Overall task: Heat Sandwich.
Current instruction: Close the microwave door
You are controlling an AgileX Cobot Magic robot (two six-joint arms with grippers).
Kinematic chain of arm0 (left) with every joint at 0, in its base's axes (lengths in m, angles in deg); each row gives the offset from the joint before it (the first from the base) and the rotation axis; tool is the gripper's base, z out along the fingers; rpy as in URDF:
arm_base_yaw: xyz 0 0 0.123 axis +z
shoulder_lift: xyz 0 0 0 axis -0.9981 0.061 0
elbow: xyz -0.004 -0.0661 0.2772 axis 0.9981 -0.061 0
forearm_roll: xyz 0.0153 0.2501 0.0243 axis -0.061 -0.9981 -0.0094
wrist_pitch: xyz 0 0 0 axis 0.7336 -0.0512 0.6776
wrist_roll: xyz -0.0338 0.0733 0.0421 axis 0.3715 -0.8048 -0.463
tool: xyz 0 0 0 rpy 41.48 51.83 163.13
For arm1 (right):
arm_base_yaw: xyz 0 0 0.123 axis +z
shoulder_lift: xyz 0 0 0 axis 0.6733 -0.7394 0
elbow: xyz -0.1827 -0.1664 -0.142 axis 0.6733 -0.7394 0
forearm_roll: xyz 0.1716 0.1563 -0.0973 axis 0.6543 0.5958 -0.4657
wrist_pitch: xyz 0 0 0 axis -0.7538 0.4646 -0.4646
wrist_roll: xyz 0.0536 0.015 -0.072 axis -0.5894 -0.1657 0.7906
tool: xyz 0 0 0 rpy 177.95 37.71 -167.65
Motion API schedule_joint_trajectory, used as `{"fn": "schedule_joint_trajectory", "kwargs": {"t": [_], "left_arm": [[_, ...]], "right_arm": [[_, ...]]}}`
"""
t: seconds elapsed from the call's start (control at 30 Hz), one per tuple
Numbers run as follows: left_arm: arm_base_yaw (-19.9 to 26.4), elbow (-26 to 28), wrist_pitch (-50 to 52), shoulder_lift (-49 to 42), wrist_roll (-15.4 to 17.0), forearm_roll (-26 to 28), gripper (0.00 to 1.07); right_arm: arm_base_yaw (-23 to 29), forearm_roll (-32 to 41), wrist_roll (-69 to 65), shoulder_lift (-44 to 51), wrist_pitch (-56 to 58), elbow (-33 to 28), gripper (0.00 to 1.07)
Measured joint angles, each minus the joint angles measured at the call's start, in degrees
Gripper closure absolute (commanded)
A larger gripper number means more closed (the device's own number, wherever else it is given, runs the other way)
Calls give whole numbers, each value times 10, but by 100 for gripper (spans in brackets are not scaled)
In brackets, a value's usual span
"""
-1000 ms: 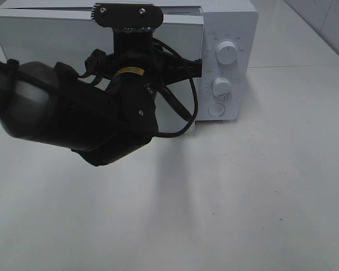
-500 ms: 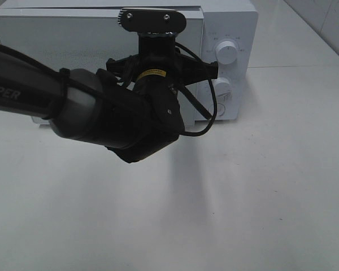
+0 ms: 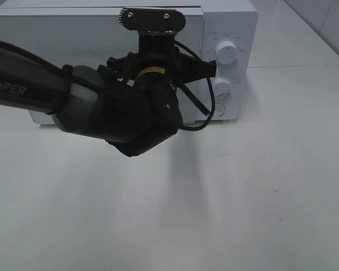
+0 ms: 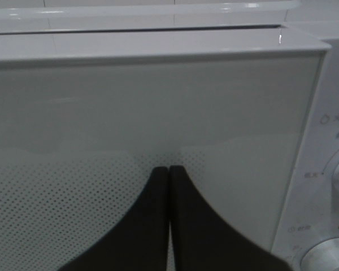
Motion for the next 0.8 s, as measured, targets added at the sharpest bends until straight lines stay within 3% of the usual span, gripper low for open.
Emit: {"fn": "schedule_joint_trajectory", "kwargs": {"t": [0.17, 0.37, 0.67, 0.8], "left_arm": [[22, -1, -14, 0, 2, -9, 107], [40, -6, -44, -3, 30, -26, 107], [39, -6, -61, -6, 23, -7, 107], [34, -6, -61, -9, 1, 20, 107]], "right_arm": [[0, 0, 0, 0, 0, 0, 59], [0, 0, 0, 0, 0, 0, 59], [0, 0, 0, 0, 0, 0, 59], [0, 0, 0, 0, 0, 0, 59]]}}
